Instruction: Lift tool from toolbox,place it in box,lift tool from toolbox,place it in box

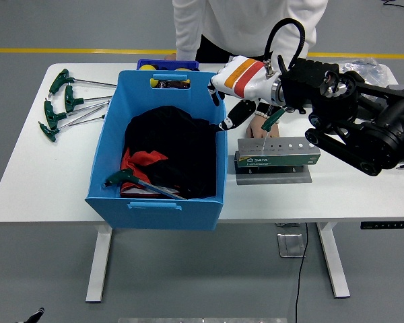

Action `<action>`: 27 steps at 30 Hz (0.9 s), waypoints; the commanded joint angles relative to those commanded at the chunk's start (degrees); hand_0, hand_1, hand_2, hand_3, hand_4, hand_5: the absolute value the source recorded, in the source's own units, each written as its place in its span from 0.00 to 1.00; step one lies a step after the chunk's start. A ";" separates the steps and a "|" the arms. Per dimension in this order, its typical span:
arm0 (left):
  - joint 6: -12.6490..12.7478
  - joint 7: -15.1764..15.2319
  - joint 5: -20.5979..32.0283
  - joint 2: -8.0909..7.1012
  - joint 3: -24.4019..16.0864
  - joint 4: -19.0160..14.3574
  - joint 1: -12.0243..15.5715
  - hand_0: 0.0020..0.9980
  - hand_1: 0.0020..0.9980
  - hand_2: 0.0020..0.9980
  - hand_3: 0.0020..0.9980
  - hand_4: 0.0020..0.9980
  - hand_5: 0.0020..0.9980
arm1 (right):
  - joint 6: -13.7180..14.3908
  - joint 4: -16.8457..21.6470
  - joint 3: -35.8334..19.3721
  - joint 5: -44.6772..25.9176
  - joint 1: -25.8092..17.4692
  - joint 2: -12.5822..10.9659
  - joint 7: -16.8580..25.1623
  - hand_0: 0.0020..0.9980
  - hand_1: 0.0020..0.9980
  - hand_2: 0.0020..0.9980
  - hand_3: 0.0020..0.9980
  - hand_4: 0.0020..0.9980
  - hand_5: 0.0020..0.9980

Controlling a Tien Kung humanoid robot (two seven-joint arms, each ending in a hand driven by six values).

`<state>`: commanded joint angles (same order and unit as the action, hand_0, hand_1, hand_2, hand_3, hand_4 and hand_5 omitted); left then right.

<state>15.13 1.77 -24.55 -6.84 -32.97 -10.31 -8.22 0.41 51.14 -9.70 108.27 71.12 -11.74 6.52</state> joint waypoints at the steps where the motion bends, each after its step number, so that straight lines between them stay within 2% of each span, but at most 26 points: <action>1: -0.01 -0.01 0.04 0.03 0.07 0.00 -0.02 0.81 0.85 0.81 0.73 0.74 0.66 | -0.01 -1.13 0.49 -1.03 -0.15 0.22 0.56 0.60 0.51 0.57 0.49 0.99 0.63; 5: -0.07 0.03 0.28 0.13 0.35 0.00 -0.15 0.81 0.85 0.81 0.73 0.74 0.66 | -0.21 -5.08 2.40 -4.83 -0.95 0.80 1.88 0.60 0.51 0.57 0.49 0.99 0.63; 11: -0.05 0.10 1.14 0.20 1.30 0.00 -0.41 0.81 0.85 0.81 0.72 0.74 0.66 | 0.21 -7.65 4.48 -7.96 -1.38 1.09 3.96 0.61 0.51 0.57 0.48 1.00 0.63; 12: -0.07 0.16 1.61 0.19 1.81 0.00 -0.47 0.81 0.85 0.81 0.72 0.74 0.66 | 0.27 -8.06 4.72 -8.35 -1.39 1.06 4.16 0.60 0.49 0.54 0.43 0.99 0.62; 13: -0.09 0.21 2.04 0.17 2.27 0.00 -0.53 0.81 0.85 0.81 0.72 0.74 0.66 | 0.30 -8.48 5.00 -8.63 -1.40 1.02 4.35 0.60 0.49 0.54 0.43 0.99 0.62; 21: -0.15 0.47 3.90 0.19 4.32 0.00 -0.68 0.81 0.85 0.81 0.72 0.74 0.66 | 1.22 -11.89 9.21 -8.72 -0.65 1.78 6.57 0.60 0.48 0.52 0.40 1.00 0.63; 27: -0.16 0.50 3.92 0.32 4.38 0.00 -0.90 0.81 0.85 0.81 0.72 0.74 0.66 | -0.37 -14.07 7.91 -6.60 -0.84 2.29 8.09 0.59 0.48 0.52 0.40 1.00 0.65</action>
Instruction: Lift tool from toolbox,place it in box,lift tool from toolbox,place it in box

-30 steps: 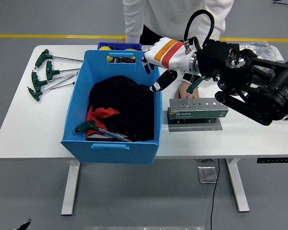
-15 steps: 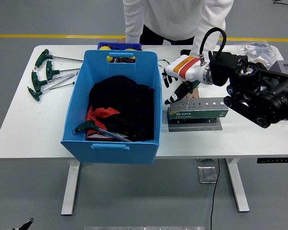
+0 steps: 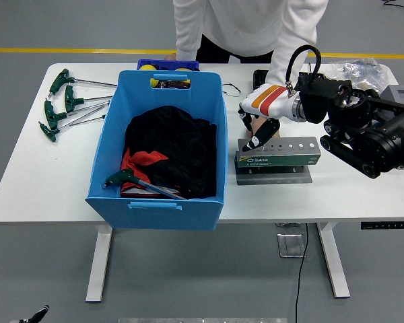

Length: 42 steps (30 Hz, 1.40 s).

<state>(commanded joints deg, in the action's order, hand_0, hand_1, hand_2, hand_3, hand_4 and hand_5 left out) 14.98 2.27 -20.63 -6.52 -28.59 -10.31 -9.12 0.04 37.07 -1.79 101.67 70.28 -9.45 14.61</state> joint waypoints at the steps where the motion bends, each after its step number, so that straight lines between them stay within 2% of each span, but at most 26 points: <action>1: 0.01 0.01 -0.02 0.03 -0.04 0.00 -0.06 0.81 0.85 0.81 0.72 0.74 0.66 | -0.25 -0.46 -0.26 0.40 -0.03 0.05 0.20 0.59 0.48 0.52 0.40 1.00 0.65; 9: -0.02 0.17 0.74 0.04 0.70 0.00 -0.31 0.81 0.85 0.81 0.72 0.74 0.66 | -1.54 -2.72 -1.26 2.16 -0.28 0.08 0.59 0.59 0.47 0.51 0.40 1.00 0.67; 15: 0.06 0.10 0.36 0.11 0.27 0.00 -0.40 0.81 0.85 0.81 0.72 0.74 0.66 | -3.11 -2.84 -1.84 2.90 -1.25 -0.31 0.37 0.60 0.47 0.51 0.39 1.00 0.67; 32: 0.03 0.08 -0.05 0.20 -0.10 0.00 -0.50 0.81 0.85 0.81 0.72 0.74 0.66 | -4.72 -3.22 -2.76 5.55 -2.19 -0.24 1.02 0.60 0.47 0.50 0.39 1.00 0.67; 33: 0.03 0.10 0.03 0.19 -0.03 0.00 -0.50 0.81 0.85 0.81 0.72 0.74 0.66 | -4.68 -3.24 -2.76 5.78 -2.22 -0.22 1.08 0.60 0.45 0.46 0.38 1.00 0.67; 38: 0.04 0.25 0.45 0.13 0.37 0.00 -0.63 0.81 0.85 0.81 0.72 0.74 0.66 | -4.42 -3.31 -2.75 7.69 -2.19 -0.19 1.52 0.60 0.45 0.46 0.38 1.00 0.67; 39: 0.04 0.23 0.30 0.12 0.23 0.00 -0.64 0.81 0.85 0.81 0.72 0.74 0.66 | -4.38 -3.32 -2.77 7.99 -2.19 -0.19 1.60 0.59 0.36 0.39 0.37 1.00 0.67; 42: 0.06 0.21 0.13 0.12 0.03 0.00 -0.66 0.81 0.85 0.81 0.72 0.74 0.66 | -4.30 -3.30 -2.83 8.72 -2.17 -0.19 1.78 0.59 0.36 0.39 0.37 1.00 0.67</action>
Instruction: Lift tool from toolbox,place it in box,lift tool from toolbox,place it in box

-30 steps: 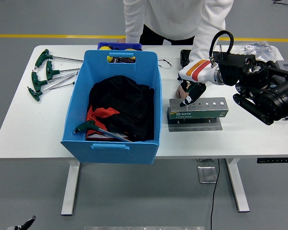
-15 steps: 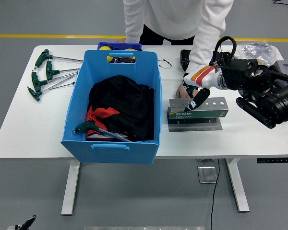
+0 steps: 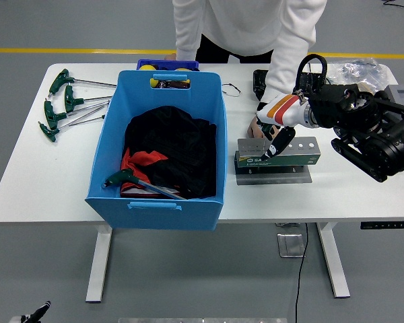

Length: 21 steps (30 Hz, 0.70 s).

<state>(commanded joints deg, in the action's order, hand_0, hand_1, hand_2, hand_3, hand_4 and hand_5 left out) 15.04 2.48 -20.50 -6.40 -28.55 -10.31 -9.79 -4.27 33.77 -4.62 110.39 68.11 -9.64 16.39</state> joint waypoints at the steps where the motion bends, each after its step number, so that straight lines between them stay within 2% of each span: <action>1: 0.00 0.01 0.02 -0.01 0.03 0.00 0.00 0.81 0.85 0.81 0.72 0.74 0.66 | 0.02 0.02 0.01 0.08 -0.02 0.00 -0.01 0.59 0.36 0.39 0.37 1.00 0.67; 2: 0.00 0.01 0.08 -0.02 0.08 0.00 -0.01 0.81 0.85 0.81 0.72 0.74 0.66 | 0.07 0.04 0.05 0.03 -0.06 0.01 -0.06 0.59 0.36 0.39 0.37 1.00 0.67; 3: 0.01 0.04 0.36 -0.03 0.37 0.00 -0.02 0.81 0.85 0.81 0.73 0.75 0.66 | 0.26 0.07 0.18 -0.27 -0.15 0.00 -0.13 0.56 0.28 0.31 0.33 1.00 0.68; 8: 0.02 0.11 0.99 -0.04 1.04 0.00 -0.12 0.81 0.85 0.81 0.73 0.75 0.66 | 1.21 -0.09 0.88 -1.55 -0.45 0.07 -0.46 0.56 0.28 0.31 0.33 1.00 0.68; 9: 0.01 0.13 1.05 -0.05 1.09 0.00 -0.12 0.81 0.85 0.81 0.73 0.75 0.66 | 1.24 -0.12 0.91 -1.56 -0.45 0.07 -0.48 0.50 0.21 0.23 0.27 1.00 0.68; 14: -0.04 0.13 1.02 -0.07 1.08 0.00 -0.15 0.81 0.85 0.81 0.73 0.75 0.66 | 1.45 -0.18 0.93 -1.73 -0.42 0.17 -0.51 0.50 0.21 0.23 0.27 1.00 0.68; 15: -0.05 0.10 0.93 -0.07 1.01 0.00 -0.15 0.81 0.84 0.81 0.72 0.75 0.66 | 1.47 -0.16 0.90 -1.77 -0.43 0.19 -0.46 0.39 0.14 0.19 0.21 0.99 0.69; 20: 0.04 -0.08 0.48 -0.05 0.64 0.00 -0.06 0.81 0.84 0.81 0.72 0.75 0.66 | 2.12 0.01 0.97 -2.72 -0.63 0.36 0.73 0.39 0.14 0.19 0.21 0.99 0.69; 21: 0.06 -0.11 0.41 -0.04 0.58 0.00 -0.04 0.81 0.85 0.81 0.72 0.75 0.67 | 2.62 0.09 1.11 -3.12 -0.67 0.40 1.00 0.24 0.09 0.15 0.15 0.94 0.70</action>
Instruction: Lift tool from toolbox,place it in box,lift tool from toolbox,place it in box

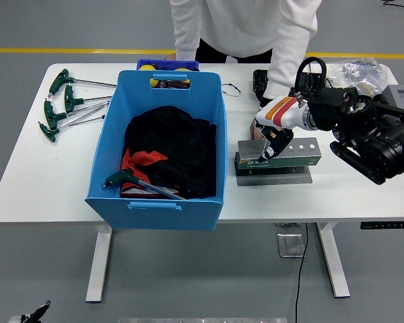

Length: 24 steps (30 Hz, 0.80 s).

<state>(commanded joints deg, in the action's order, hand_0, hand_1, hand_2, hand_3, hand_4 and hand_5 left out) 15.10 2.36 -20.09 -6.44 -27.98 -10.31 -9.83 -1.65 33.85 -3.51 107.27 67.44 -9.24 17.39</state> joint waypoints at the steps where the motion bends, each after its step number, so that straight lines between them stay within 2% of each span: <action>1: 0.01 -0.03 -0.09 0.00 -0.08 0.00 0.00 0.81 0.85 0.81 0.72 0.75 0.67 | 0.55 0.07 0.17 -0.37 -0.02 0.03 0.26 0.24 0.09 0.15 0.15 0.94 0.70; 6: 0.04 -0.11 -0.46 -0.05 -0.42 0.00 -0.02 0.81 0.85 0.81 0.72 0.75 0.67 | 4.66 0.06 1.29 -3.23 0.10 0.00 1.48 0.24 0.09 0.15 0.15 0.94 0.70; 7: 0.04 -0.15 -0.69 -0.06 -0.64 0.00 -0.02 0.81 0.84 0.81 0.72 0.75 0.67 | 5.32 0.04 1.45 -3.67 0.12 -0.03 1.62 0.05 0.03 0.09 0.08 0.88 0.71; 10: 0.10 -0.21 -1.11 -0.09 -1.12 0.00 0.02 0.81 0.84 0.81 0.72 0.75 0.67 | 7.56 0.04 1.99 -4.99 0.24 -0.24 2.22 0.05 0.03 0.09 0.08 0.88 0.71; 11: 0.11 -0.22 -1.18 -0.10 -1.19 0.00 0.02 0.81 0.84 0.81 0.72 0.75 0.67 | 7.92 0.03 2.08 -5.15 0.27 -0.27 2.30 0.05 0.03 0.09 0.08 0.88 0.71; 12: 0.13 -0.25 -1.30 -0.10 -1.32 0.00 0.04 0.81 0.84 0.80 0.72 0.74 0.67 | 8.30 0.03 2.20 -5.31 0.32 -0.31 2.35 0.00 0.00 0.04 0.05 0.90 0.72; 23: 0.18 -0.50 -2.93 -0.21 -2.97 0.00 0.27 0.81 0.84 0.80 0.72 0.74 0.67 | 9.21 1.07 2.96 -6.25 1.57 -1.27 3.23 0.00 0.00 0.00 0.02 0.88 0.74; 24: 0.18 -0.54 -3.23 -0.23 -3.30 0.00 0.33 0.81 0.84 0.80 0.72 0.74 0.67 | 9.08 1.42 2.64 -6.22 1.81 -1.58 3.29 0.00 0.00 0.00 0.01 0.85 0.71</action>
<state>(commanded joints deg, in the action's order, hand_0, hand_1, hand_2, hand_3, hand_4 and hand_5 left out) 15.28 1.83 -23.32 -6.68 -31.27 -10.31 -9.49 7.43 35.27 -0.87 101.05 69.25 -10.82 20.68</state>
